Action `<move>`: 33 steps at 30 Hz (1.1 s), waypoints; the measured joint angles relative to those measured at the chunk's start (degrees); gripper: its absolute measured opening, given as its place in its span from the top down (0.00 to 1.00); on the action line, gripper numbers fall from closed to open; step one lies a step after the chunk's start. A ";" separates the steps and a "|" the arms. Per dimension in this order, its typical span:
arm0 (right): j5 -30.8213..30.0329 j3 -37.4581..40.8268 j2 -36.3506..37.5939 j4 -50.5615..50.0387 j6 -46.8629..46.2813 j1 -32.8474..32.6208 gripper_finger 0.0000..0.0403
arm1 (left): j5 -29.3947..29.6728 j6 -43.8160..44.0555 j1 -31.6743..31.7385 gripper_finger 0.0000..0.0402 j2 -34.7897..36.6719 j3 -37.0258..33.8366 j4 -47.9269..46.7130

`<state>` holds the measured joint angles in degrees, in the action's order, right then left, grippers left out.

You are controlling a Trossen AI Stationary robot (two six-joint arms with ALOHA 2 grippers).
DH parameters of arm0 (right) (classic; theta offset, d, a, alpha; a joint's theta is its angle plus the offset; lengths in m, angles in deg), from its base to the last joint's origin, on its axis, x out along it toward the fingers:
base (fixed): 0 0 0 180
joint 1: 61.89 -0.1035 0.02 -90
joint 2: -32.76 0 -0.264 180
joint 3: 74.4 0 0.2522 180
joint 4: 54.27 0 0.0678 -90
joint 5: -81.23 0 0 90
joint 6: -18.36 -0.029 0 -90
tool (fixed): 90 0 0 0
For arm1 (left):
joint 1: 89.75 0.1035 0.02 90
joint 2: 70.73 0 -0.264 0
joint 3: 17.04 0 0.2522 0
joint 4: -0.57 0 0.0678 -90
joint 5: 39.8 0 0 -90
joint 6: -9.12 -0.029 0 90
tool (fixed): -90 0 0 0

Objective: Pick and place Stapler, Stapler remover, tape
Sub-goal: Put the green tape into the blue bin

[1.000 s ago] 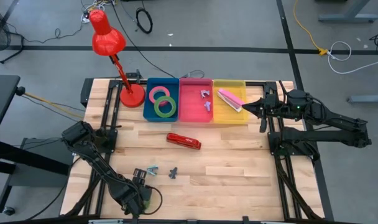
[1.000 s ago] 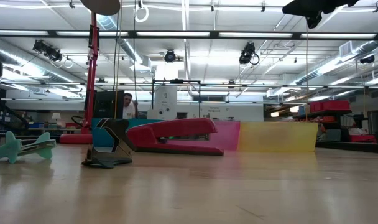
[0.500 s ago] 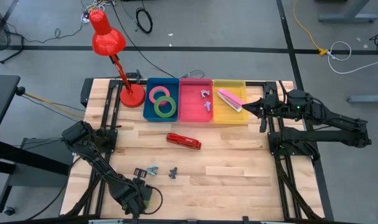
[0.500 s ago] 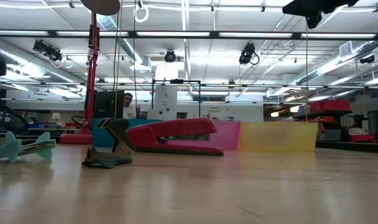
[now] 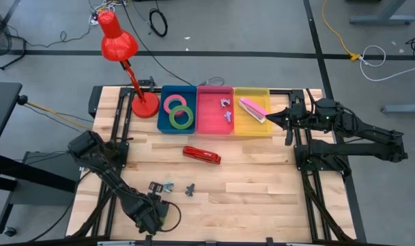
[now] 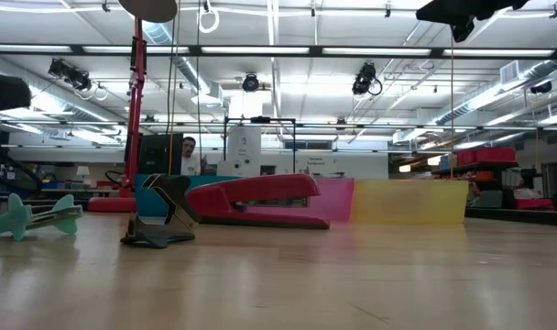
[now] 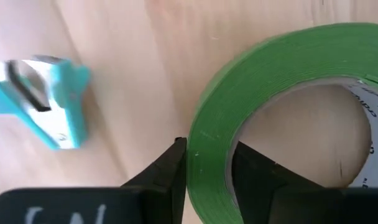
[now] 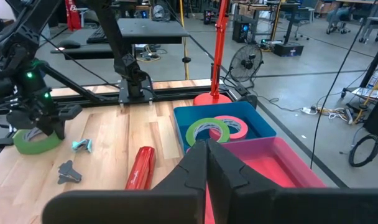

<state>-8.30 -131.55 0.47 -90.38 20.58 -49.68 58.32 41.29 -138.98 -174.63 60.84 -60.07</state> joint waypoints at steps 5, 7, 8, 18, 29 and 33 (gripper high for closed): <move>-0.02 0.00 0.00 -0.02 0.00 0.02 0.98 | 2.31 -4.58 2.55 0.72 3.16 0.00 -1.50; -0.02 0.00 0.00 -0.02 0.00 0.02 0.98 | 3.02 -6.58 3.90 0.72 4.89 0.00 -2.59; -0.02 0.00 0.00 0.00 0.00 0.02 0.98 | 3.69 -7.41 4.55 0.72 5.77 0.00 -3.53; -0.02 0.00 0.00 -0.02 0.00 0.02 0.98 | 11.79 -14.80 13.53 0.72 16.58 0.00 -12.29; -0.02 0.00 0.00 0.00 0.00 0.01 0.98 | 14.21 -27.52 28.23 0.72 27.91 0.00 -12.98; -0.02 0.00 0.00 -0.01 0.00 0.02 0.98 | 12.37 -32.33 34.57 0.72 29.78 0.00 -13.05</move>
<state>-8.32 -131.55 0.47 -90.39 20.58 -49.66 70.69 8.96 -104.41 -144.85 60.84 -73.12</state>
